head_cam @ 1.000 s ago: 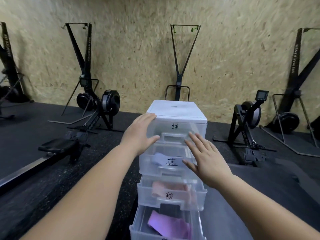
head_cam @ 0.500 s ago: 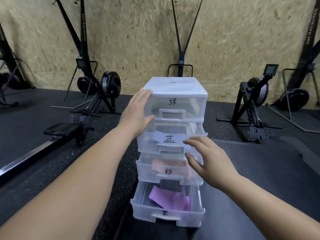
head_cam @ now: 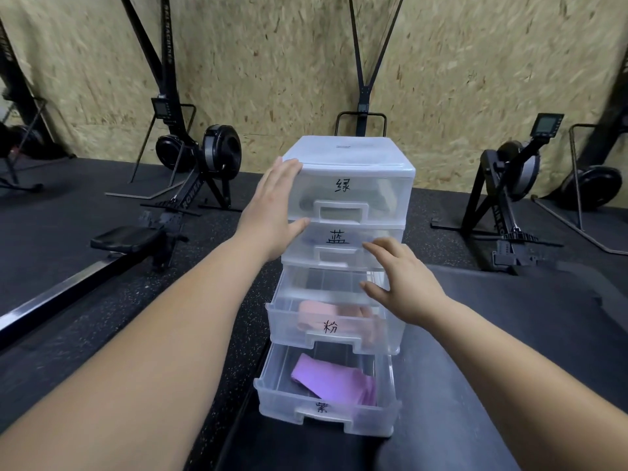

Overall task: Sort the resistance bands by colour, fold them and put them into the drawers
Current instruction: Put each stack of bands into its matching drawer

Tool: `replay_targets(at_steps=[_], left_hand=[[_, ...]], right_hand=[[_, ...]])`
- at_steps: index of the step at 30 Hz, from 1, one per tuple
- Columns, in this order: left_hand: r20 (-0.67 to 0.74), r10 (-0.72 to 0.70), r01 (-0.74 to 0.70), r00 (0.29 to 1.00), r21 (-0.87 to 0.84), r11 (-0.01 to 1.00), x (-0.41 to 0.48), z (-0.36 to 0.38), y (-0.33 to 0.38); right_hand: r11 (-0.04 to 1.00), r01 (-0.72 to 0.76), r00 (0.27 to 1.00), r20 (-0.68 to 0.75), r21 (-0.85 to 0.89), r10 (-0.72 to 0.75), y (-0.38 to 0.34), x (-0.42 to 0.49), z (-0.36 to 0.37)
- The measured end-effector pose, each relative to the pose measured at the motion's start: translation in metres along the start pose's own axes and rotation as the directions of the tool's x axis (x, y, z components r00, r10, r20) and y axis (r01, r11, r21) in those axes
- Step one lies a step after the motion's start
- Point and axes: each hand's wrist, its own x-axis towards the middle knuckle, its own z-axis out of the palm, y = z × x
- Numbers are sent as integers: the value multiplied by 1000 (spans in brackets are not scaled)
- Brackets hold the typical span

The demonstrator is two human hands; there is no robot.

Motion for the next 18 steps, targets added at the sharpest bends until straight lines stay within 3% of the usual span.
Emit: replay_targets(at_steps=[6, 9, 12, 18], left_hand=[[15, -20, 20, 1000, 4, 1000, -5, 0, 5], [-2, -25, 25, 1000, 8, 1000, -8, 2, 8], [-24, -23, 23, 999, -3, 1000, -7, 5, 8], [-52, -5, 5, 999, -2, 1000, -5, 8, 5]], right_hand=[[972, 36, 998, -60, 234, -22, -33, -49, -10], [931, 42, 999, 14, 363, -50, -46, -93, -2], [946, -16, 990, 141, 325, -31, -39, -113, 17], [968, -60, 989, 148, 244, 23, -20, -86, 29]])
